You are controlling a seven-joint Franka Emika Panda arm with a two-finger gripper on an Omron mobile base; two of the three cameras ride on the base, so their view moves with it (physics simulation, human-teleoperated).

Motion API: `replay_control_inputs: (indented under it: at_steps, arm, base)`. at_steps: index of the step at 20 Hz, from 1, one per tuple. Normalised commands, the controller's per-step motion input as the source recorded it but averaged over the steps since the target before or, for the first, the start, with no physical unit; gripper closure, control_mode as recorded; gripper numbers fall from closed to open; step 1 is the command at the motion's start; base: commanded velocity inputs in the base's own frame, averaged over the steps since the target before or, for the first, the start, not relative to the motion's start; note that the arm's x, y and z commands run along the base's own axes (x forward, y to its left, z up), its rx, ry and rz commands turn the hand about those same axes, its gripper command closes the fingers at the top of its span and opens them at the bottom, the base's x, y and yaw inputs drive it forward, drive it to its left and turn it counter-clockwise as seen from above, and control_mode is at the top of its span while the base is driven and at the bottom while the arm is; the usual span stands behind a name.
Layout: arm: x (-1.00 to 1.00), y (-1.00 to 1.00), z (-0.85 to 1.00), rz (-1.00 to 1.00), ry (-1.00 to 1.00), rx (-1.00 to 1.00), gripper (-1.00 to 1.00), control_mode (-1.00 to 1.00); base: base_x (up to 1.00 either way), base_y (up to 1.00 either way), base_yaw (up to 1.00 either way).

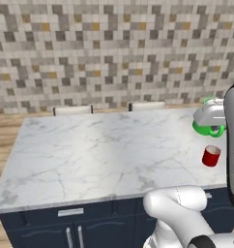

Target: Clear the mugs and bowl far away from the sink.

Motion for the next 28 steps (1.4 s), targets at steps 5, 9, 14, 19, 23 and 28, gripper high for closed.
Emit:
replay_control_inputs:
  at_steps: [5,9,14,19,23,28]
  arm:
    - [0.0,0.0,0.0,0.0,0.0,0.0,1.0,1.0]
    - [0.0,0.0,0.0,0.0,0.0,0.0,1.0,1.0]
    - [0.0,0.0,0.0,0.0,0.0,0.0,1.0,1.0]
    - [0.08,0.08,-0.19,-0.06,0.04,-0.02,1.0,-1.0]
    - [0.2,0.13,-0.61,-0.11,0.07,-0.1,1.0,-1.0]
    - [0.31,0.18,-0.58,-0.05,-0.03,-0.07,1.0,-1.0]
  base:
    - [0.09,0.0,-0.19]
    - [-0.06,0.02,-0.26]
    - [0.0,0.01,-0.31]
    - [0.04,0.06,-0.16]
    - [0.0,0.0,0.0]
    - [0.0,0.0,0.0]
